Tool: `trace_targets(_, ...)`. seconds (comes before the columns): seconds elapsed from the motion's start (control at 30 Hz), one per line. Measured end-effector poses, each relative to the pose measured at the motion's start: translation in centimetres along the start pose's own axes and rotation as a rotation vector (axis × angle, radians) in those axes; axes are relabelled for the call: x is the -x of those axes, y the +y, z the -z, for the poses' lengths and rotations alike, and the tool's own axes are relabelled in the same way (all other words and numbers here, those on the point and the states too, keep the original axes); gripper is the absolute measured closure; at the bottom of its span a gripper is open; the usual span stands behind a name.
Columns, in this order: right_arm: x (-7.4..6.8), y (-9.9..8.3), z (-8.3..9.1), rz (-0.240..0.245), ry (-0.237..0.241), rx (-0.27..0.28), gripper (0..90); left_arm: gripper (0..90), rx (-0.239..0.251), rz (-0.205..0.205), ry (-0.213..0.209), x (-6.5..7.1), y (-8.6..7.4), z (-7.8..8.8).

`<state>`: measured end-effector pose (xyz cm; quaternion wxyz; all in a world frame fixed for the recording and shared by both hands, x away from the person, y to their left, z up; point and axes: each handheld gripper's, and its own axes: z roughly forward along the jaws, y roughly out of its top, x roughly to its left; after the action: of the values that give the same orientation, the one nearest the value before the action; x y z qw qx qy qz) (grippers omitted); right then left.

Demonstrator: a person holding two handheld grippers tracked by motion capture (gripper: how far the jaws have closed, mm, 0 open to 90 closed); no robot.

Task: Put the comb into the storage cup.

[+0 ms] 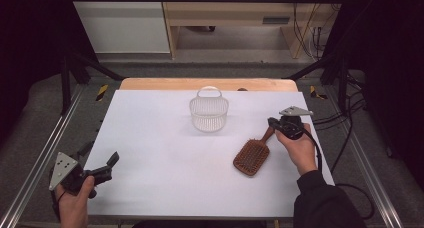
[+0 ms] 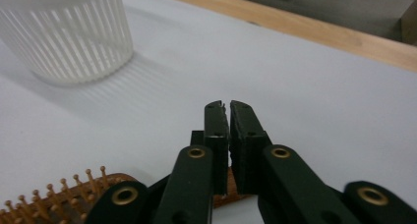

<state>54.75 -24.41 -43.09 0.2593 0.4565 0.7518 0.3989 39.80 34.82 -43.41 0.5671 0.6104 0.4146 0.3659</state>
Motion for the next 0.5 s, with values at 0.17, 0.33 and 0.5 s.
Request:
trace_targets(0.17, -0.3, -0.6, -2.5, 0.03, 0.004, -0.077, 90.0, 1.8, -0.001, 0.001, -0.003, 0.0, 0.0, 0.0)
trace_targets(0.33, -0.6, -0.8, -3.9, 0.05, -0.006, -0.123, 90.0, 1.9, -0.003, 0.002, -0.007, -0.1, 0.0, -0.1)
trace_targets(0.5, -0.4, -1.1, -4.3, 0.069, -0.02, -0.154, 90.0, 1.9, -0.002, 0.004, -0.007, -0.1, 0.0, -0.1)
